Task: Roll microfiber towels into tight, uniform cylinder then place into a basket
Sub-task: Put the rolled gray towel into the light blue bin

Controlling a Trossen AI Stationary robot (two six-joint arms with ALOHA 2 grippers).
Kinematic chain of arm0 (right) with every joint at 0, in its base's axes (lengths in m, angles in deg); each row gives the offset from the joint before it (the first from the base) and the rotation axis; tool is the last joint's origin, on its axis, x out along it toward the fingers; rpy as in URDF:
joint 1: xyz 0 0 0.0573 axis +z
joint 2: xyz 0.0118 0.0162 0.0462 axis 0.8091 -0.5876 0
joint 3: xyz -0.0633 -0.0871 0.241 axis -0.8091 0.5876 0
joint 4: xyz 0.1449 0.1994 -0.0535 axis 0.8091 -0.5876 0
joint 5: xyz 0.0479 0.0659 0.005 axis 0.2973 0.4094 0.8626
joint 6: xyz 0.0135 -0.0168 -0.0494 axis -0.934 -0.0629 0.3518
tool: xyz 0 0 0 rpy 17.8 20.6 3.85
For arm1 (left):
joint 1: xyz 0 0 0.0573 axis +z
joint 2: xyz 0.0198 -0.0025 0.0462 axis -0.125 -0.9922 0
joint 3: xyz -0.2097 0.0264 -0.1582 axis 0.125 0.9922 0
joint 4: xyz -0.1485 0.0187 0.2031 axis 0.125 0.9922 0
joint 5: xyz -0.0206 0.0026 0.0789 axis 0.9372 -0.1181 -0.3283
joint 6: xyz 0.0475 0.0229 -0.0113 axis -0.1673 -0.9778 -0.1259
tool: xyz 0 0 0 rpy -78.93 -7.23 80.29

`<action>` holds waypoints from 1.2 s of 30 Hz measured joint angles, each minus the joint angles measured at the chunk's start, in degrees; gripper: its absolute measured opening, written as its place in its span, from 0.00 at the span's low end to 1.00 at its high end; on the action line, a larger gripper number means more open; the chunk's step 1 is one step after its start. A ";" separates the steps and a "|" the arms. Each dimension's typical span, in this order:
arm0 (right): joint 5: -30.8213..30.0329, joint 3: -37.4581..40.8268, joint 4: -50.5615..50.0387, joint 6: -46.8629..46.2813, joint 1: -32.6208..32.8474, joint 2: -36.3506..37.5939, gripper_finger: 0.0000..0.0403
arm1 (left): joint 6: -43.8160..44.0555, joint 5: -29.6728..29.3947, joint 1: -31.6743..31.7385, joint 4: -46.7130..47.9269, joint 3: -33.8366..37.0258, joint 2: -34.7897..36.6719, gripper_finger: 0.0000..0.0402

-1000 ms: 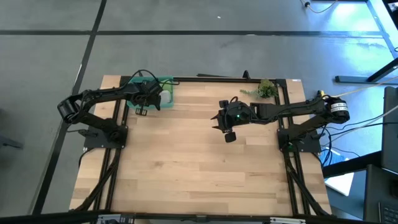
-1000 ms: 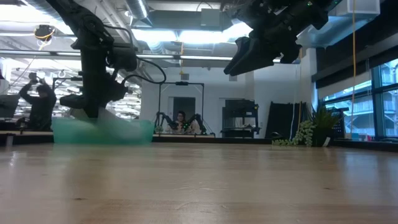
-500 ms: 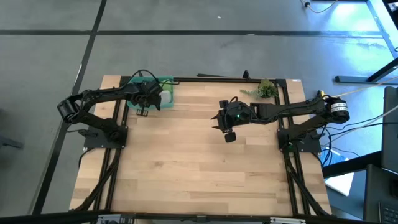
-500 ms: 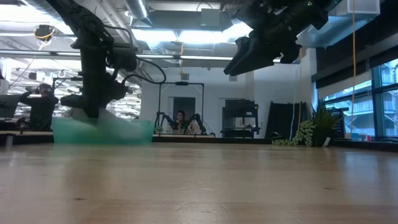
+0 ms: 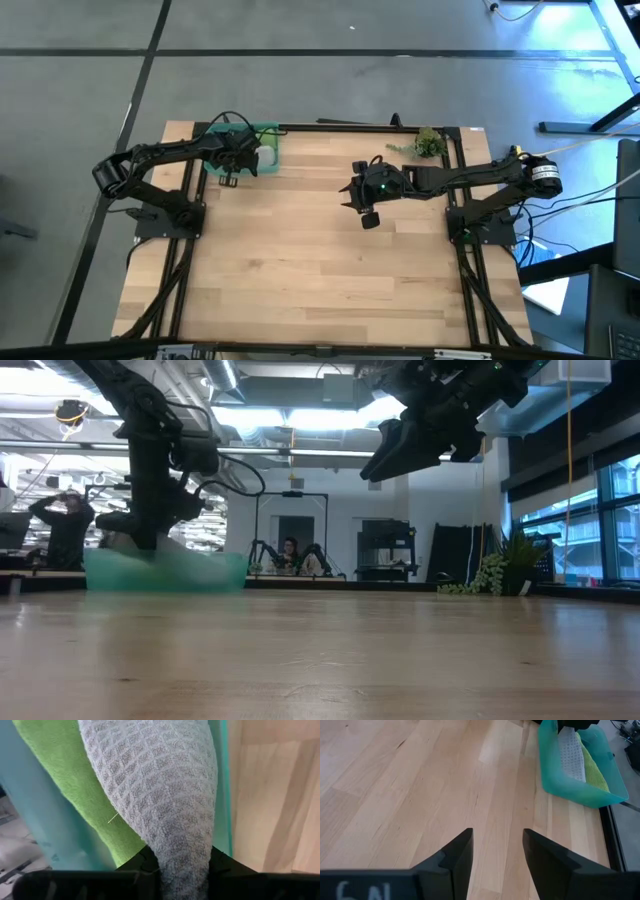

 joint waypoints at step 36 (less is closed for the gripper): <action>-0.02 0.00 0.00 0.00 0.00 0.02 0.43 | 1.83 1.31 1.42 1.80 -1.50 0.04 0.70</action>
